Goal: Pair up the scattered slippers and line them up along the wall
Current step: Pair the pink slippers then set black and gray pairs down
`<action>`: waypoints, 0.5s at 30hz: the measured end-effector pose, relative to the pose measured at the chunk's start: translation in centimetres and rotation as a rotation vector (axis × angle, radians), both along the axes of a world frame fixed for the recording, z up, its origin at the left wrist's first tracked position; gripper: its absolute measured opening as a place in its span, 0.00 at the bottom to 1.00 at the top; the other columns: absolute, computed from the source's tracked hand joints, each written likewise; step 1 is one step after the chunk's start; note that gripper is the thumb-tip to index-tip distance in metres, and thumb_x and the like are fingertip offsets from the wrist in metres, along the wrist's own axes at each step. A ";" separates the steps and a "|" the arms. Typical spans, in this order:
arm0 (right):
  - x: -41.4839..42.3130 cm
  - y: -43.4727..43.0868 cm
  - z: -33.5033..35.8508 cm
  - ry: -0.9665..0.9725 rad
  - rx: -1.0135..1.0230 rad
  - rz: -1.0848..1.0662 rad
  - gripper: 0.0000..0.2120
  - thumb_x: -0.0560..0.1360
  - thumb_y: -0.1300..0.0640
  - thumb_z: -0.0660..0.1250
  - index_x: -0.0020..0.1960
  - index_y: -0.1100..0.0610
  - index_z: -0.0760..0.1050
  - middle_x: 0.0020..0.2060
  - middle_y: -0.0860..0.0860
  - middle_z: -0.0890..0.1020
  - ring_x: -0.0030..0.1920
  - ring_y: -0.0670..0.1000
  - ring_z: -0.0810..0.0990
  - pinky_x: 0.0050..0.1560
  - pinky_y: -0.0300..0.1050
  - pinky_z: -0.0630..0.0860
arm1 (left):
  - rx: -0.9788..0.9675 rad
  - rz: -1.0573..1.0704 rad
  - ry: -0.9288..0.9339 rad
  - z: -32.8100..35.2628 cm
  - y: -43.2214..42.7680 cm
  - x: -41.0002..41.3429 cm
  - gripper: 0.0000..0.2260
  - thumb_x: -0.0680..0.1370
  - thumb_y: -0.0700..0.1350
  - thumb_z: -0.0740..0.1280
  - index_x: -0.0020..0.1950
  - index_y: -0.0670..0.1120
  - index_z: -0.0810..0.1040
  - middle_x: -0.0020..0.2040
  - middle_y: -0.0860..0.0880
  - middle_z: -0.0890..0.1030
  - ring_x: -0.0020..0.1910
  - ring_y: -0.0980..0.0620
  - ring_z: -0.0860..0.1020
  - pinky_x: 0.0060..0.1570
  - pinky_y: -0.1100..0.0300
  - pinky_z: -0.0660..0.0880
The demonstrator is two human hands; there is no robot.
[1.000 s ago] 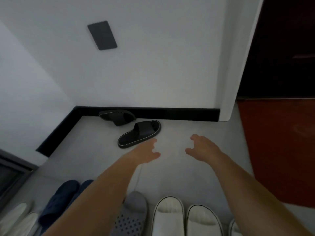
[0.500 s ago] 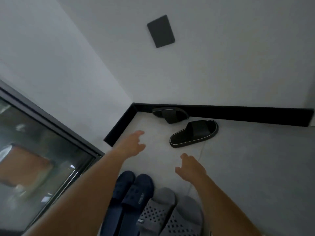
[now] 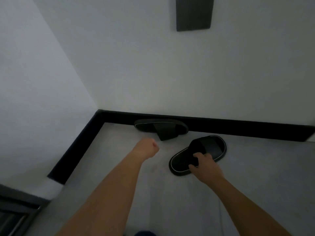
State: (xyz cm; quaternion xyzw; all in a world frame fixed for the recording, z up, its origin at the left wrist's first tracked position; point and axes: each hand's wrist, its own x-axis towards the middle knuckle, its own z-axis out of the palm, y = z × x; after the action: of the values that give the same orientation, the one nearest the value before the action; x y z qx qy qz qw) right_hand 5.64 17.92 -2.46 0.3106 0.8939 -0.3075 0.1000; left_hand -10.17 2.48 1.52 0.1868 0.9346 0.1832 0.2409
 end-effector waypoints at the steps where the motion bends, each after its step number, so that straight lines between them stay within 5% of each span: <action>1: -0.8 -0.2 -0.3 -0.012 0.039 -0.039 0.25 0.77 0.47 0.63 0.71 0.51 0.62 0.66 0.56 0.63 0.56 0.57 0.77 0.58 0.52 0.75 | 0.025 -0.008 -0.017 -0.8 0.5 -1.2 0.10 0.77 0.45 0.63 0.53 0.42 0.79 0.52 0.41 0.81 0.52 0.43 0.79 0.51 0.56 0.74; 4: -2.0 -1.0 -1.6 -0.063 0.166 -0.141 0.24 0.77 0.46 0.61 0.71 0.48 0.64 0.67 0.56 0.58 0.59 0.58 0.74 0.59 0.50 0.75 | 0.109 -0.010 -0.065 -3.5 1.8 -3.6 0.10 0.77 0.45 0.63 0.52 0.45 0.81 0.51 0.42 0.83 0.49 0.44 0.81 0.50 0.56 0.76; 9: -2.0 -0.3 -2.7 -0.181 0.261 -0.285 0.24 0.77 0.46 0.59 0.73 0.48 0.61 0.64 0.60 0.60 0.60 0.62 0.70 0.53 0.48 0.72 | 0.280 -0.020 -0.141 -6.0 3.8 -4.7 0.14 0.76 0.47 0.66 0.61 0.49 0.79 0.61 0.45 0.79 0.59 0.47 0.77 0.62 0.57 0.72; 13: -0.5 1.8 -2.1 -0.294 0.204 -0.179 0.31 0.77 0.44 0.59 0.76 0.52 0.54 0.72 0.60 0.57 0.68 0.63 0.66 0.66 0.52 0.69 | 0.500 0.127 -0.209 -5.6 5.6 -4.6 0.04 0.74 0.42 0.67 0.42 0.47 0.81 0.43 0.43 0.78 0.44 0.49 0.76 0.45 0.60 0.71; 15: 0.7 1.3 -1.4 -0.300 0.186 -0.169 0.31 0.77 0.45 0.60 0.74 0.57 0.58 0.72 0.59 0.59 0.67 0.62 0.68 0.66 0.51 0.70 | 0.593 0.175 -0.196 -5.3 5.8 -3.8 0.04 0.75 0.41 0.65 0.42 0.48 0.79 0.39 0.46 0.76 0.37 0.50 0.74 0.40 0.60 0.70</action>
State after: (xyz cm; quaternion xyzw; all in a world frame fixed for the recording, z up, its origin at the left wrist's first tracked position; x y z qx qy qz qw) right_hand 6.35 19.26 -3.88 0.4349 0.8641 -0.1812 0.1769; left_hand -13.94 8.27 -3.80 0.1494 0.8254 0.4846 0.2481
